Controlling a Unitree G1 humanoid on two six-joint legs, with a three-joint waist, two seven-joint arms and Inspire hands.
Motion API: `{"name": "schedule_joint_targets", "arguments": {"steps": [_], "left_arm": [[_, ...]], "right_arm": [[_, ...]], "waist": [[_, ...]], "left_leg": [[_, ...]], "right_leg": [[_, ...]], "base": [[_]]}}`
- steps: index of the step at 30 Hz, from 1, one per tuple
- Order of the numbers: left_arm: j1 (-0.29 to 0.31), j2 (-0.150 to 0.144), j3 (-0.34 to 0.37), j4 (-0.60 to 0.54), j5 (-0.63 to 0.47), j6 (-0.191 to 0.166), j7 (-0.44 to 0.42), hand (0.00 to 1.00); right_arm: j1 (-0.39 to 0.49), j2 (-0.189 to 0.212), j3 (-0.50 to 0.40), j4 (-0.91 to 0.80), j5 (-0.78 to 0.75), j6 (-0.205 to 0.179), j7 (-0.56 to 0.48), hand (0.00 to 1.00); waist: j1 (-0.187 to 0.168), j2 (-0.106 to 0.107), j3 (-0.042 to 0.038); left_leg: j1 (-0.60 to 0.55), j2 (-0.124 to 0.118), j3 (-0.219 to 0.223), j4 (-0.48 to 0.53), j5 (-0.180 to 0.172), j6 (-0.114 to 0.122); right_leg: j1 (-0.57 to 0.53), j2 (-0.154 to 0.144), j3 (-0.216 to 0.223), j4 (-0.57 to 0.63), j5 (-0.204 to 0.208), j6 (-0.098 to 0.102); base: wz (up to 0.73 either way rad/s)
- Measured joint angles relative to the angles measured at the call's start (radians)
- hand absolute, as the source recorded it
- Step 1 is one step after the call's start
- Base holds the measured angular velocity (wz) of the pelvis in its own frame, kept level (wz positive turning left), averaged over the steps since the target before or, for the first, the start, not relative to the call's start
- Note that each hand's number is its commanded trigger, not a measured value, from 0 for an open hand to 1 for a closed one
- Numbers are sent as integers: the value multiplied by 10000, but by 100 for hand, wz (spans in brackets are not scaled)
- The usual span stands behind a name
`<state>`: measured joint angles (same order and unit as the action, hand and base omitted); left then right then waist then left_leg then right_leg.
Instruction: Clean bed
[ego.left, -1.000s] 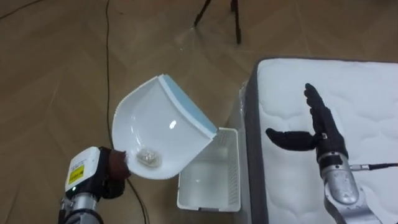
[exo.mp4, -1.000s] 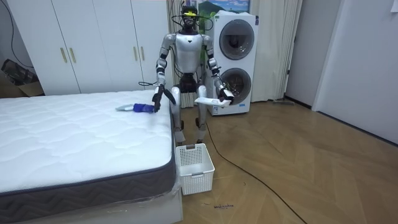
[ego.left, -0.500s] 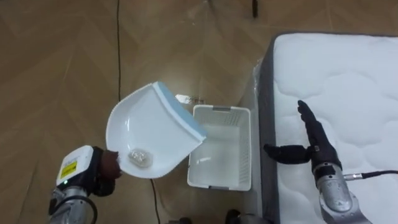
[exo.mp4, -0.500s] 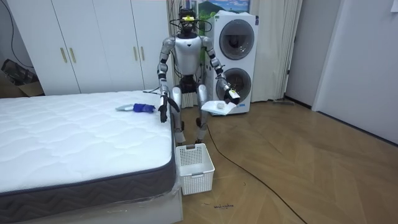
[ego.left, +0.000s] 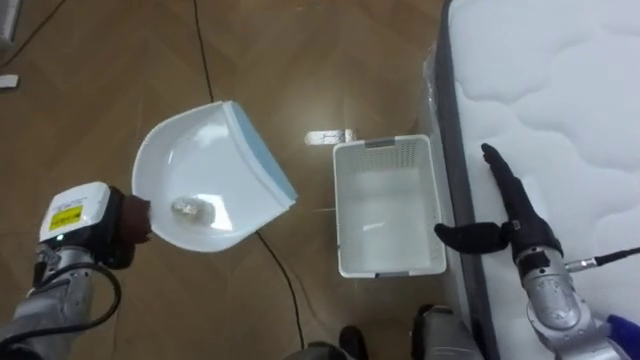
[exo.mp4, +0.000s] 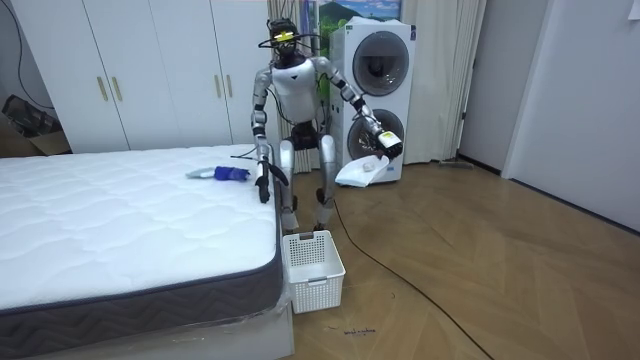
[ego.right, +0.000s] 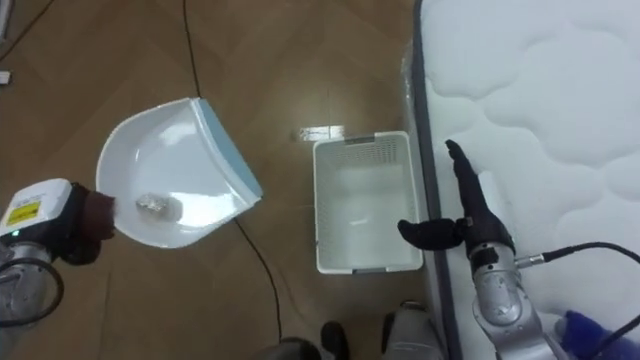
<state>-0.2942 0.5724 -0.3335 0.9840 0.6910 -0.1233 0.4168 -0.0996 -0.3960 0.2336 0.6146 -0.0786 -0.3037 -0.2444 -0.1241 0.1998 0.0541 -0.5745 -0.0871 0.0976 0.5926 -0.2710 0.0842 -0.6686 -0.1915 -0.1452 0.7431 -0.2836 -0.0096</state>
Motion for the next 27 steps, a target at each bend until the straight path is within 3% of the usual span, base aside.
{"name": "schedule_joint_targets", "arguments": {"steps": [6,10,14,18,24,27], "left_arm": [[-101,228,-587,-216,602,342,-443,100],[-648,433,-1369,-241,674,756,-1108,100],[-1071,436,-1918,-269,676,850,-1370,100],[-1341,436,-2111,-284,680,850,-1568,100],[-1739,436,-2239,-353,678,853,-1719,100],[-1739,436,-2239,-346,681,874,-1766,100]], "right_arm": [[0,-221,33,-142,-49,-35,174,0],[11,-304,229,-465,-19,116,189,0],[-12,-308,318,-724,-16,144,194,0],[-247,-306,570,-749,-43,130,214,0],[-285,-313,574,-783,-35,70,243,0],[-287,-323,559,-781,-50,-40,260,0]], "waist": [[-322,368,-19],[-644,374,-11],[-710,371,-8],[-943,513,63],[-946,619,114],[-1003,766,184]], "left_leg": [[155,-133,217,-250,65,35],[123,-44,931,-298,83,101],[74,73,1397,-333,73,134],[79,86,1499,-408,72,132],[84,111,1619,-464,72,132],[91,120,1651,-495,72,132]], "right_leg": [[-21,-194,64,118,-168,68],[-193,-381,87,403,-377,92],[-408,-370,279,528,-412,81],[-499,-330,392,523,-414,77],[-582,-272,515,514,-414,77],[-613,-203,567,525,-413,77]], "base": [[5],[12],[-7],[-7],[-6],[-4]]}}
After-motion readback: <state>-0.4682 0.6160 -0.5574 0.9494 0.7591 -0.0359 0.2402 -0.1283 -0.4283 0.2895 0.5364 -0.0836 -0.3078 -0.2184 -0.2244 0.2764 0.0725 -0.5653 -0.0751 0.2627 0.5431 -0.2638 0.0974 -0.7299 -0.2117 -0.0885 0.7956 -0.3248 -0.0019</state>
